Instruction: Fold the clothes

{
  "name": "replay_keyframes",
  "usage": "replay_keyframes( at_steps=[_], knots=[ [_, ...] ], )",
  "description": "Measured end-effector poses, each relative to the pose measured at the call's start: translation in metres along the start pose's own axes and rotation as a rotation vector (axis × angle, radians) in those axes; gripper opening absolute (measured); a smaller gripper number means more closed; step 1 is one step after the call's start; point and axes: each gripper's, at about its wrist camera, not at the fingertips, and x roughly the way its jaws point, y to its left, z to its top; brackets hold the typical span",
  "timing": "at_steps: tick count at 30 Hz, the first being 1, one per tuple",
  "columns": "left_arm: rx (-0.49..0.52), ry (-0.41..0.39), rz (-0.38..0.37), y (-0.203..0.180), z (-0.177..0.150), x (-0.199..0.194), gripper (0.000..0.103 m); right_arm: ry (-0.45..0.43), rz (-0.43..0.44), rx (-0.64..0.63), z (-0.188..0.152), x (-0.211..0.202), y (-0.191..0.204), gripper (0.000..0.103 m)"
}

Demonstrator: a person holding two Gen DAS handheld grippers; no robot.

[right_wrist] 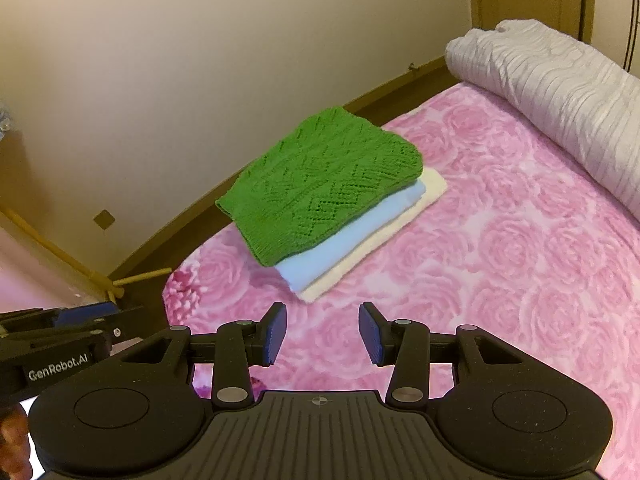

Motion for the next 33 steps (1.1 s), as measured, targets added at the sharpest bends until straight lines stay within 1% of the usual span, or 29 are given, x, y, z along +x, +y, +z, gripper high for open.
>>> replay_keyframes(
  at_steps=[14,21,29,33],
  knots=[
    [-0.025,0.085,-0.052,-0.003,0.024,0.053,0.035,0.066,-0.005,0.025,0.03,0.051,-0.015,0.044],
    [-0.035,0.096,-0.057,-0.002,0.03,0.064,0.035,0.095,-0.009,0.033,0.037,0.069,-0.019,0.044],
    [-0.046,0.108,-0.063,-0.001,0.036,0.076,0.035,0.107,-0.011,0.031,0.042,0.077,-0.021,0.044],
    [-0.049,0.09,-0.067,-0.001,0.036,0.072,0.035,0.106,-0.014,0.022,0.042,0.077,-0.019,0.044]
  ],
)
